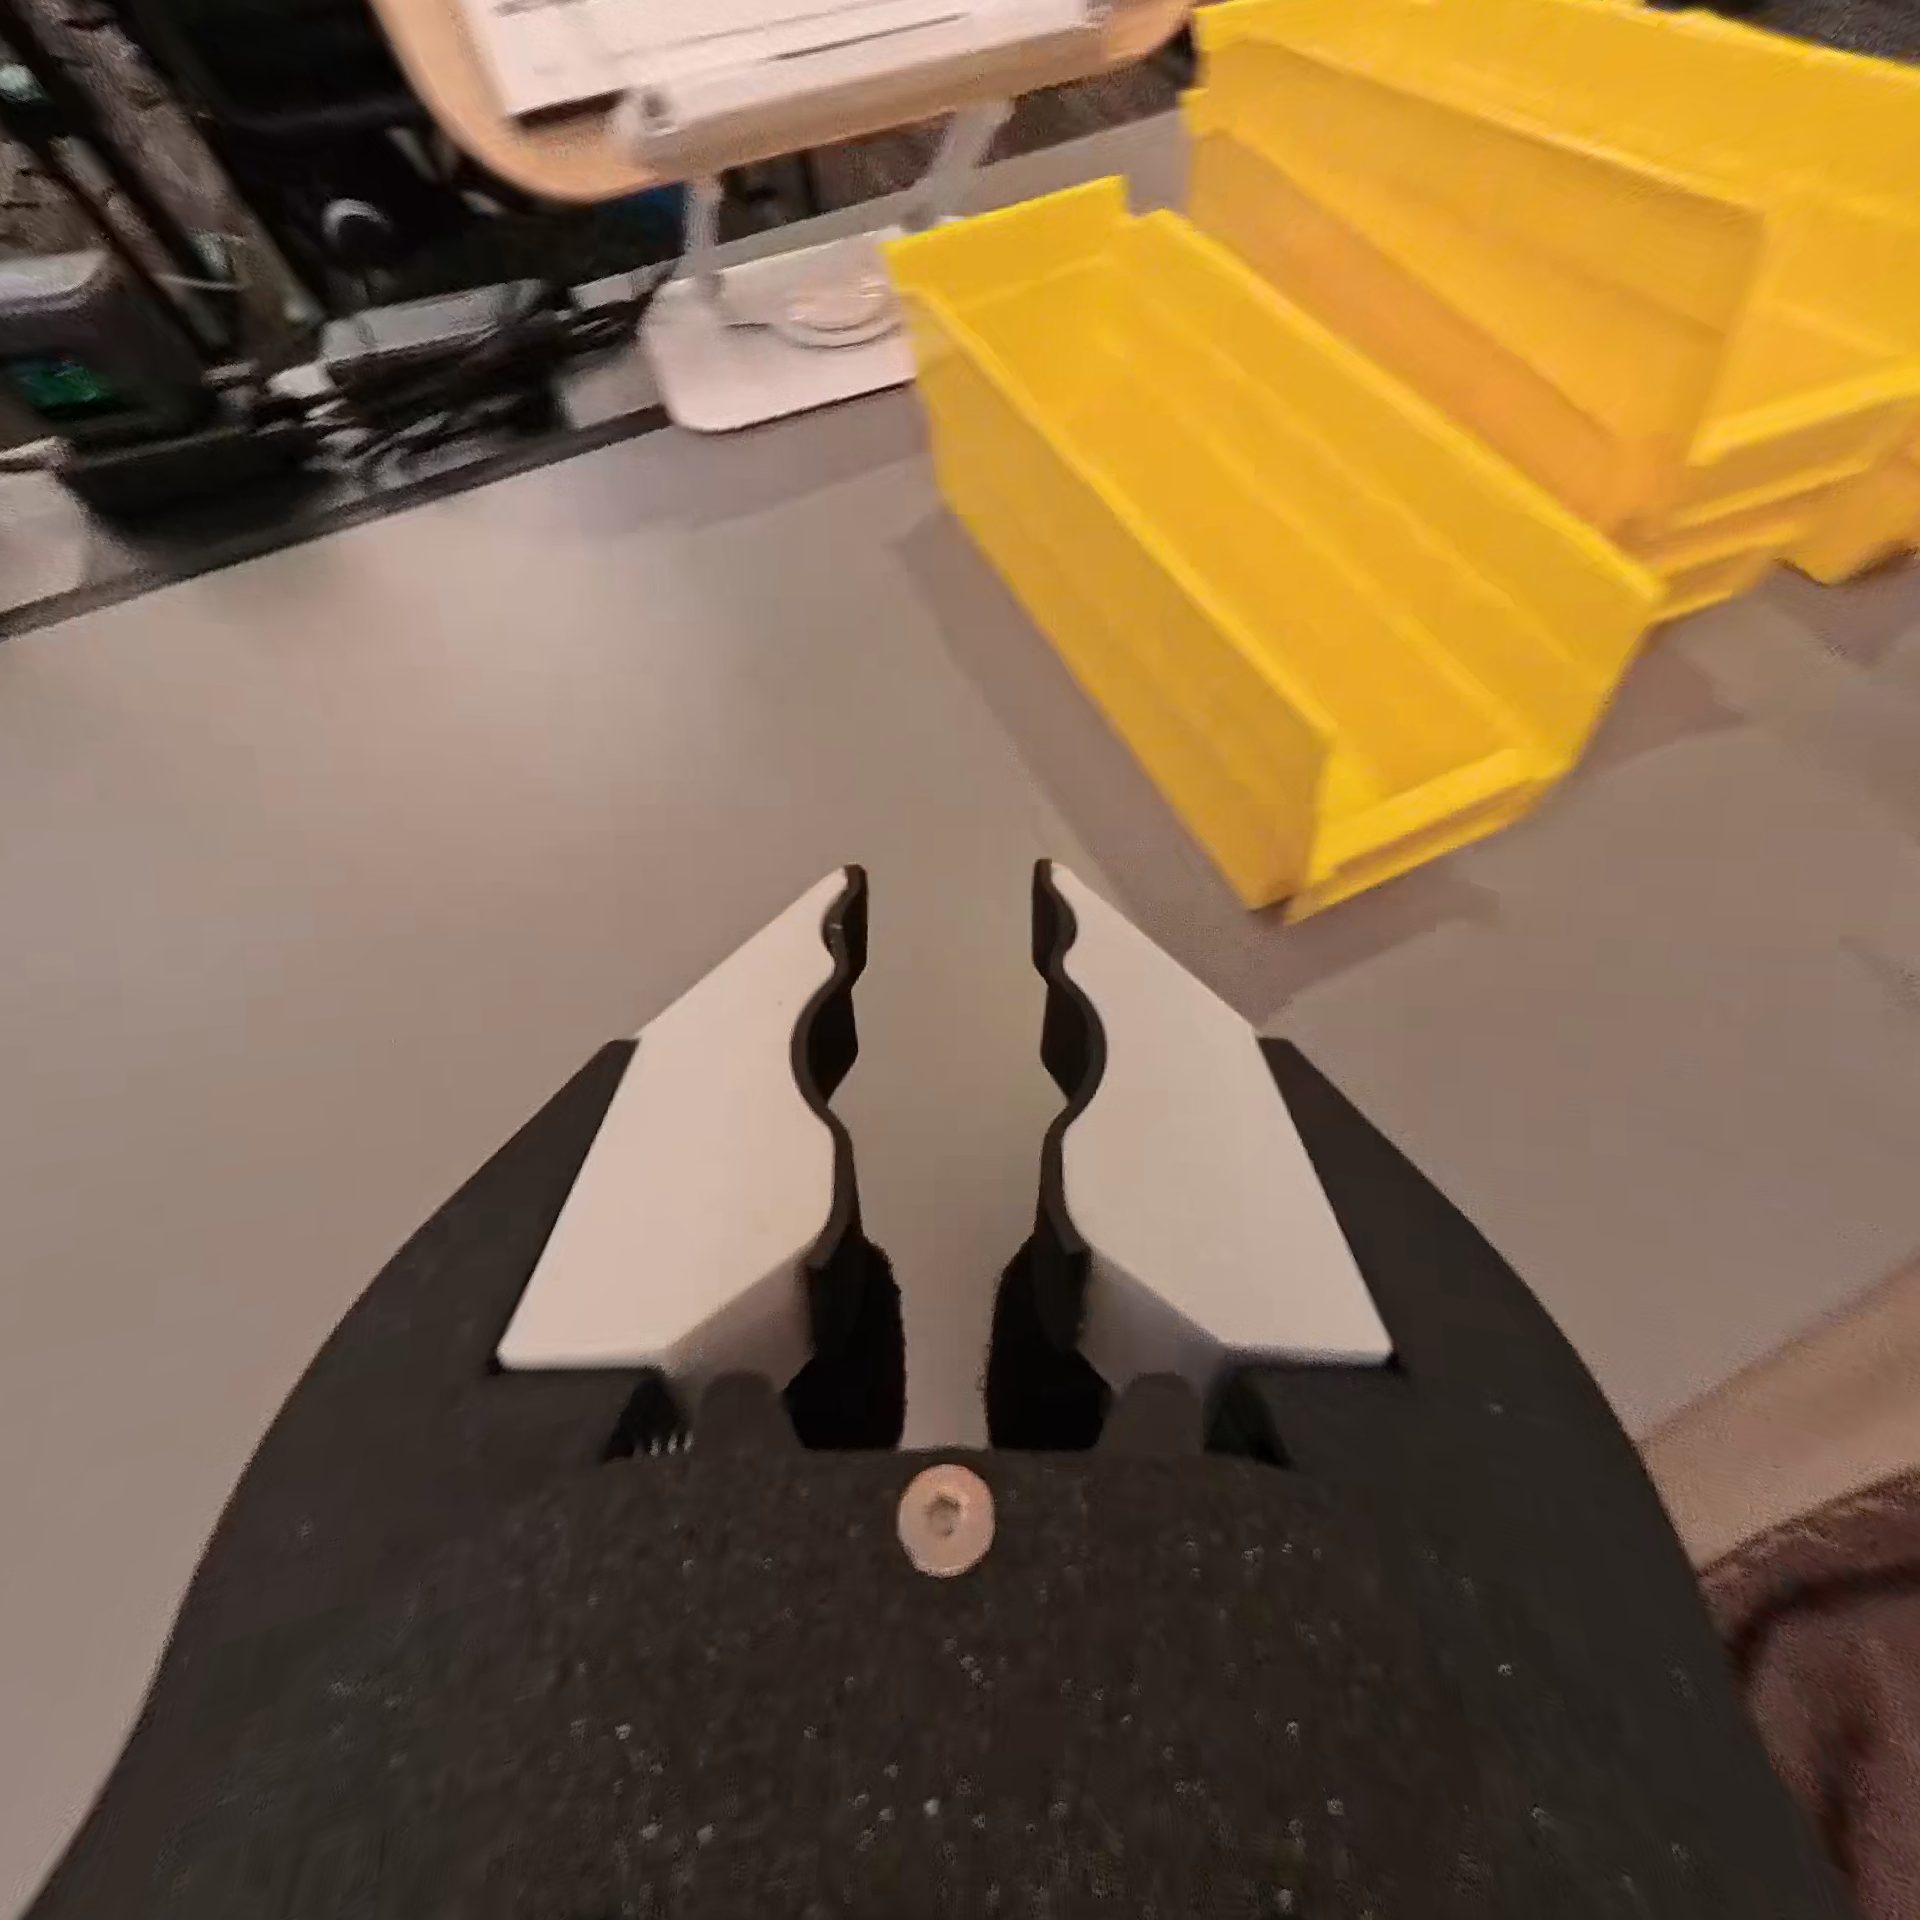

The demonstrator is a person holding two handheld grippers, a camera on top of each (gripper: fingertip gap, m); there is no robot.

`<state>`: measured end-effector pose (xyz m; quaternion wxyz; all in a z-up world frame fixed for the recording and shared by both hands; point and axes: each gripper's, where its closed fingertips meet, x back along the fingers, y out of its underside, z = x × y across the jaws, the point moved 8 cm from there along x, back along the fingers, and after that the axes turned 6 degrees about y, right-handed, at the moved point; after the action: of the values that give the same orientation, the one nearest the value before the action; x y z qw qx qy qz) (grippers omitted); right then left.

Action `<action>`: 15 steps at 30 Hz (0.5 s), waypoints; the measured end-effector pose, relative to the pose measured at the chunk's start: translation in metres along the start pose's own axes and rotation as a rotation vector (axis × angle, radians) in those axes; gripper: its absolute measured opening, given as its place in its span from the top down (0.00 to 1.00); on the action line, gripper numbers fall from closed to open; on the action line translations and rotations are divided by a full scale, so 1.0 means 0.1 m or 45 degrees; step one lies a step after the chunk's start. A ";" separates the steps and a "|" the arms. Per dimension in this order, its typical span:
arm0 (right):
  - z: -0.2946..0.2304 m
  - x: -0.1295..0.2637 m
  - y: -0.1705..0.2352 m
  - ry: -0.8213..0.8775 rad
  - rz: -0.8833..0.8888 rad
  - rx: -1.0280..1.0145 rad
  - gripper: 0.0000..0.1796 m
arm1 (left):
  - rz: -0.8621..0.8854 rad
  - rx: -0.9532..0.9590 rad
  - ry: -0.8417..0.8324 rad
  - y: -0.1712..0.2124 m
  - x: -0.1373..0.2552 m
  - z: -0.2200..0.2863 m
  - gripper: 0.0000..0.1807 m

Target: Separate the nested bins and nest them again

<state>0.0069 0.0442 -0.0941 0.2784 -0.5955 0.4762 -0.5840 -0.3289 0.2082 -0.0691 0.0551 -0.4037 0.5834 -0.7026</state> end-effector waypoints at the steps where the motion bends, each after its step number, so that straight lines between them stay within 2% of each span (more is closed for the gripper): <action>1: 0.01 -0.07 -0.08 0.051 0.009 0.006 0.75 | 0.013 0.025 -0.025 0.08 0.03 -0.13 0.84; 3: 0.00 -0.20 -0.24 0.134 0.045 0.032 0.78 | 0.023 0.090 -0.039 0.24 0.04 -0.29 0.86; 6: 0.05 -0.35 -0.50 0.346 0.134 0.082 0.81 | 0.009 0.264 0.106 0.37 0.00 -0.32 0.88; 7: 0.05 -0.39 -0.58 0.358 0.160 0.098 0.82 | 0.022 0.309 0.157 0.35 -0.01 -0.32 0.88; 10: 0.03 -0.62 -0.69 0.336 0.126 0.077 0.80 | 0.027 0.309 0.197 0.35 -0.05 -0.35 0.88; 12: 0.10 -0.77 -0.70 0.418 0.066 0.079 0.80 | -0.026 0.266 0.172 0.39 -0.09 -0.41 0.88; 13: 0.15 -0.84 -0.69 0.462 0.027 0.070 0.82 | -0.035 0.251 0.156 0.40 -0.09 -0.44 0.88; 14: 0.17 -0.89 -0.69 0.453 0.013 0.062 0.88 | -0.033 0.243 0.149 0.39 -0.10 -0.46 0.88; 15: 0.15 -0.93 -0.71 0.380 0.037 0.063 0.99 | -0.032 0.245 0.147 0.40 -0.10 -0.48 0.88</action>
<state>0.0510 0.1512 -0.0738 0.2275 -0.4883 0.5063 -0.6734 -0.3683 0.2385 -0.1082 0.0510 -0.3628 0.5104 -0.7780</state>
